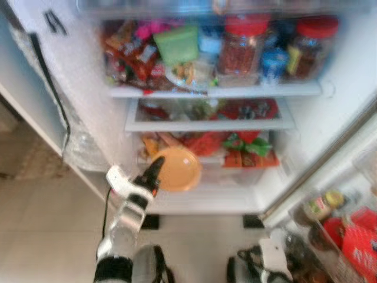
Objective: Restocking fridge
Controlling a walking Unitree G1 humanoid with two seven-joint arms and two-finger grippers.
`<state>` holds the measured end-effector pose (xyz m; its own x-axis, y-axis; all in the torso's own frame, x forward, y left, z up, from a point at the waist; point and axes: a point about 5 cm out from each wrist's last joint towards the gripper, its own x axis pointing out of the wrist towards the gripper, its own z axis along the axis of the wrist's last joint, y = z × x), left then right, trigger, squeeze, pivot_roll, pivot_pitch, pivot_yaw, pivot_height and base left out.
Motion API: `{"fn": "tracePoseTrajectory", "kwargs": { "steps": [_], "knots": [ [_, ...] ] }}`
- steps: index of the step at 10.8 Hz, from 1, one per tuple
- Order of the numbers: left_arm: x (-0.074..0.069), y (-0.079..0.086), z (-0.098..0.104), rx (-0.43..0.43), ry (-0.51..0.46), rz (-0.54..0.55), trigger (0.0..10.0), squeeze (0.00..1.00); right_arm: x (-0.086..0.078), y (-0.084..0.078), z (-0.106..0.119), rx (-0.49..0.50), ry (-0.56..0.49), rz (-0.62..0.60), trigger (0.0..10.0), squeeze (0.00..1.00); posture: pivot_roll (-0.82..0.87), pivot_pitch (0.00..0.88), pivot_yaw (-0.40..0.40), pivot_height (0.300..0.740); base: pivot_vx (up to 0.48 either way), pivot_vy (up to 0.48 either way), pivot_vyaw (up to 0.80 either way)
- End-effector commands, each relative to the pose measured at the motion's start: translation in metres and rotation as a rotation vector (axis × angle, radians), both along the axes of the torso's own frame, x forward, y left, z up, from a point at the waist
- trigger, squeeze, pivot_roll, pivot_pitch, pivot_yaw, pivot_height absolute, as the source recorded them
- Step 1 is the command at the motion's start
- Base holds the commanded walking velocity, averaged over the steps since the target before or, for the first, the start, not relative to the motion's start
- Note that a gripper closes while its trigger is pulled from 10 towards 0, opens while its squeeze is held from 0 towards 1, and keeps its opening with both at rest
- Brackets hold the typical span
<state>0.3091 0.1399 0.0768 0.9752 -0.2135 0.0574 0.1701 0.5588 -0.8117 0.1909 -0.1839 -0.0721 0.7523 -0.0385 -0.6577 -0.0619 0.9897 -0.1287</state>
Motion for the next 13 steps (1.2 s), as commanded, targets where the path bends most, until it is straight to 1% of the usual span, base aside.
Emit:
{"fn": "tracePoseTrajectory", "kwargs": {
  "steps": [1,9,13],
  "knots": [
    [0.000,-0.001,0.000,-0.010,-0.003,0.003,10.0,0.00,-0.015,0.003,-0.009,0.009,0.063,0.001,10.0,0.00,-0.15,0.158,0.044,0.648,0.270,0.000,0.00],
    [0.000,-0.004,0.003,-0.015,-0.011,-0.022,10.0,0.00,-0.011,0.007,-0.007,0.015,0.038,0.006,10.0,0.00,-0.15,0.171,0.045,0.648,0.303,0.000,0.00],
    [0.006,-0.008,0.014,-0.012,-0.049,-0.038,10.0,0.00,-0.012,0.006,-0.007,0.015,0.041,0.004,10.0,0.00,-0.15,0.172,0.045,0.648,0.315,0.000,0.00]
  ]
}}
